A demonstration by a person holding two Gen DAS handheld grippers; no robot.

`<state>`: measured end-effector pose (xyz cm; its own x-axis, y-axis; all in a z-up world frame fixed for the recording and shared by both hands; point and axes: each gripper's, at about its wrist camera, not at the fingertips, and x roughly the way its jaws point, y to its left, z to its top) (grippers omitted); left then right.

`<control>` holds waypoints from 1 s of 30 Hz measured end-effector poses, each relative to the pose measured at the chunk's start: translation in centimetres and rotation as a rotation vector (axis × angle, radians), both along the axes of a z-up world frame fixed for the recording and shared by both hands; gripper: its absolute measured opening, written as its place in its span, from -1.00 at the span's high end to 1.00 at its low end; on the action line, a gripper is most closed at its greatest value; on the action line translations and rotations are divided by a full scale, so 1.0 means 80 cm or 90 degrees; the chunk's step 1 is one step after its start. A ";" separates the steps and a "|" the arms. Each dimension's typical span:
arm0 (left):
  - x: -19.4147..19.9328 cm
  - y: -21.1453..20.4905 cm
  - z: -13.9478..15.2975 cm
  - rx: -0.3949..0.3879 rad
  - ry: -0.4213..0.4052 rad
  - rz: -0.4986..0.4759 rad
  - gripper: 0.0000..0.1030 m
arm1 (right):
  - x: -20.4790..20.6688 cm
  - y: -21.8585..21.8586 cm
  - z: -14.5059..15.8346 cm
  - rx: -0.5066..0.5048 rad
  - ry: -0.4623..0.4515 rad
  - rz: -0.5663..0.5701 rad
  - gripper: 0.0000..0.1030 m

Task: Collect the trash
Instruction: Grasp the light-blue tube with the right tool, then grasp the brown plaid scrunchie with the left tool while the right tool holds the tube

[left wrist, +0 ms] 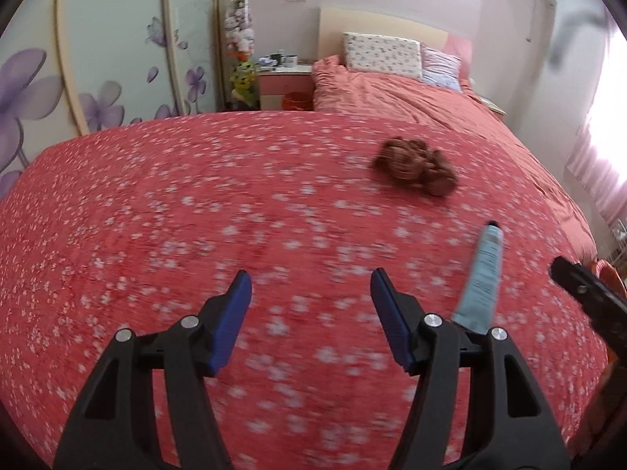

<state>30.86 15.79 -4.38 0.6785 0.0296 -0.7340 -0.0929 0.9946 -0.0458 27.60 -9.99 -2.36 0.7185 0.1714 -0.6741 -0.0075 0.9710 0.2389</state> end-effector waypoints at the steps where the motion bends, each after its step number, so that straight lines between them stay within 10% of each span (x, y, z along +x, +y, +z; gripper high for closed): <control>1: 0.002 0.008 -0.001 -0.002 0.001 0.002 -0.21 | 0.005 0.007 -0.002 0.000 0.004 -0.001 -0.17; 8: 0.028 0.040 0.001 -0.012 -0.003 0.006 -0.21 | 0.044 0.050 -0.019 -0.021 0.046 -0.034 -0.08; 14: 0.053 0.043 0.001 -0.027 -0.009 0.001 -0.31 | 0.056 0.054 -0.033 -0.056 0.076 -0.040 0.48; 30: 0.180 -0.080 -0.010 -0.049 0.011 -0.088 -0.52 | 0.018 -0.023 -0.040 -0.044 0.076 -0.077 0.49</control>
<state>45.28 9.42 -5.16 0.6594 -0.1199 -0.7421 0.0433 0.9916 -0.1217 29.04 -11.80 -5.57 0.6449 0.0385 -0.7633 0.1349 0.9773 0.1633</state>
